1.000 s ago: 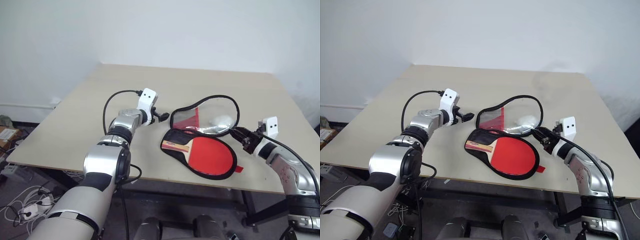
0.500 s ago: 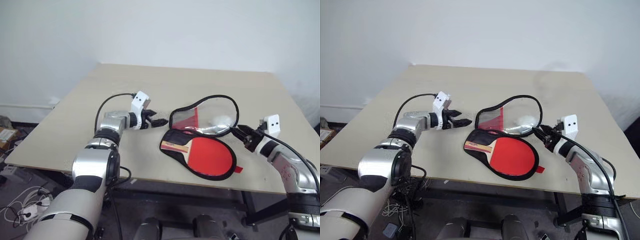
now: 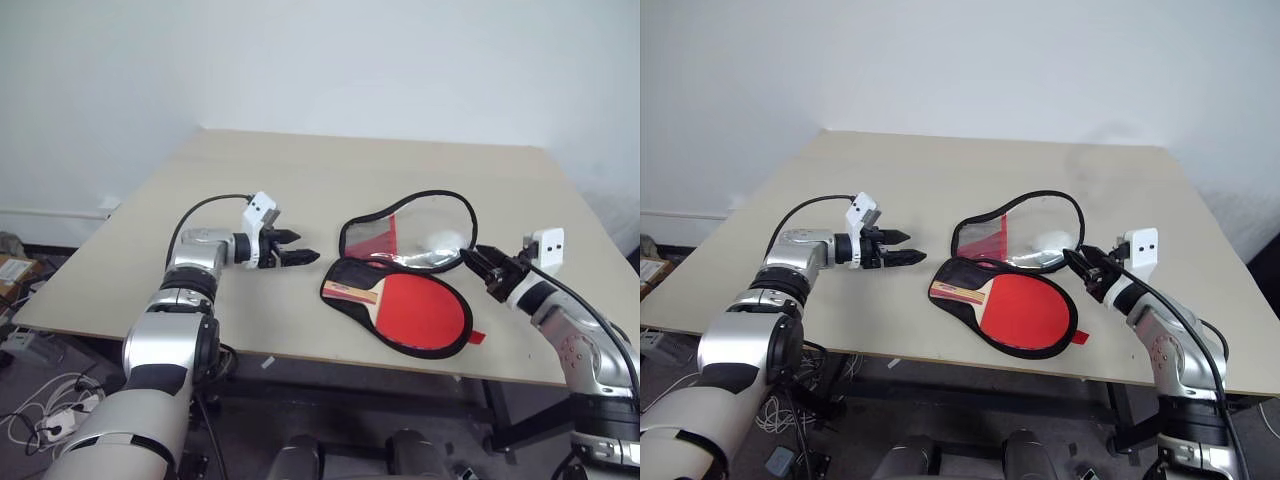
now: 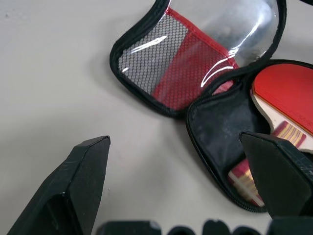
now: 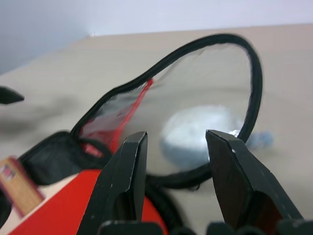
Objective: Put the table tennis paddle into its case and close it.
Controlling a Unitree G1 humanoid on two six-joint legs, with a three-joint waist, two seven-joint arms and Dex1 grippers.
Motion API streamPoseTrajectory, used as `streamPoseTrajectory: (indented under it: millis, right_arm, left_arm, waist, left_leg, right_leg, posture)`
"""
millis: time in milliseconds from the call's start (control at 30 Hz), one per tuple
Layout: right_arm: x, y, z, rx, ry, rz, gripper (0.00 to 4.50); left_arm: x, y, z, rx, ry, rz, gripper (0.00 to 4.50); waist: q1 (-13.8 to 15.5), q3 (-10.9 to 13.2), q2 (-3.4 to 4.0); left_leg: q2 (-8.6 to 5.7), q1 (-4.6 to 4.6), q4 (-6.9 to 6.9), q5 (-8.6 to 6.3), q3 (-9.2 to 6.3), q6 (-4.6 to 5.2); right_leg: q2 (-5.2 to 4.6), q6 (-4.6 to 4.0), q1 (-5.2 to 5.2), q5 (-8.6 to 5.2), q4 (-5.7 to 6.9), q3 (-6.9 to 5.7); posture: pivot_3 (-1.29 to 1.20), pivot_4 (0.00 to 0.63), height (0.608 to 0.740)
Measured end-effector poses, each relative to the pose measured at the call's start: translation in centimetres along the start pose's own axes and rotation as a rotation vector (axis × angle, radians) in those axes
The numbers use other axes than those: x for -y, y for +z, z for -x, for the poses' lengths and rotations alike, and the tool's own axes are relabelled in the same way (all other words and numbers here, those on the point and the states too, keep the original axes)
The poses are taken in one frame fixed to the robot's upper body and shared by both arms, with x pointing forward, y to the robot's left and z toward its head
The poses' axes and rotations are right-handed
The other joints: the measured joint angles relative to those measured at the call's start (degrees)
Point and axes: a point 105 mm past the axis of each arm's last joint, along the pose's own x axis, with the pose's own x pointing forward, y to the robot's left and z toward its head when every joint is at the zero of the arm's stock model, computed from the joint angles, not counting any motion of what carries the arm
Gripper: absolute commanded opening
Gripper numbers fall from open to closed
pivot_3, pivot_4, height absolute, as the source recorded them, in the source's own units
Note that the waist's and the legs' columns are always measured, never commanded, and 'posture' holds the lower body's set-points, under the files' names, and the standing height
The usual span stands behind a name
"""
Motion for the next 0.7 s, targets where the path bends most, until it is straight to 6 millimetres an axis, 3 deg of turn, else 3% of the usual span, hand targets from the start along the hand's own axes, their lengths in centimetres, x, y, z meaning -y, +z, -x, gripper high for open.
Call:
streamPoseTrajectory:
  millis: [67, 200, 400, 600, 700]
  right_arm:
    - [0.5, 0.0, -0.8, -0.002, -0.019, -0.005, 2.54]
    - [1.5, -0.4, -1.9, -0.025, -0.050, -0.022, 3.59]
    - [3.3, -0.3, -3.8, -0.035, -0.130, -0.062, 3.59]
    - [4.6, -0.7, -4.6, -0.045, -0.172, -0.095, 3.59]
    - [4.9, 0.1, -5.1, -0.022, -0.179, -0.116, 3.59]
  left_arm:
    - [0.3, 0.4, -0.7, 0.012, -0.005, -0.023, 4.50]
    - [0.4, 0.8, -1.4, 0.026, 0.022, -0.041, 4.50]
    - [1.3, 2.1, -3.0, 0.083, 0.006, -0.055, 4.50]
    - [2.0, 4.2, -3.4, 0.151, -0.016, -0.083, 4.50]
    - [2.3, 4.6, -3.6, 0.167, -0.027, -0.089, 4.50]
  waist:
    - [0.03, 0.00, 0.00]
    - [0.03, 0.00, 0.01]
    - [-0.08, 0.00, 0.01]
    - [-0.34, -0.01, 0.03]
    - [-1.12, -0.01, 0.05]
  left_leg:
    - [0.00, 0.01, -0.01, 0.00, -0.01, 0.00]
    - [-0.02, -0.02, -0.12, 0.00, -0.02, 0.01]
    - [-0.03, 0.00, -0.24, 0.01, -0.03, 0.01]
    - [-0.05, 0.02, -0.27, 0.01, -0.03, 0.01]
    - [-0.05, 0.03, -0.27, 0.01, -0.04, 0.02]
  right_leg:
    - [0.00, 0.00, 0.01, 0.00, 0.01, -0.01]
    - [0.00, 0.00, -0.05, 0.01, -0.01, 0.01]
    - [0.00, -0.02, -0.07, 0.02, -0.01, 0.02]
    - [0.00, -0.02, -0.05, 0.02, -0.03, 0.04]
    - [0.00, -0.02, -0.04, 0.03, -0.02, 0.04]
  posture:
    - [0.00, 0.000, 0.740]
    - [0.00, 0.000, 0.740]
    - [0.00, 0.000, 0.740]
    - [0.00, 0.000, 0.740]
    - [0.00, 0.000, 0.740]
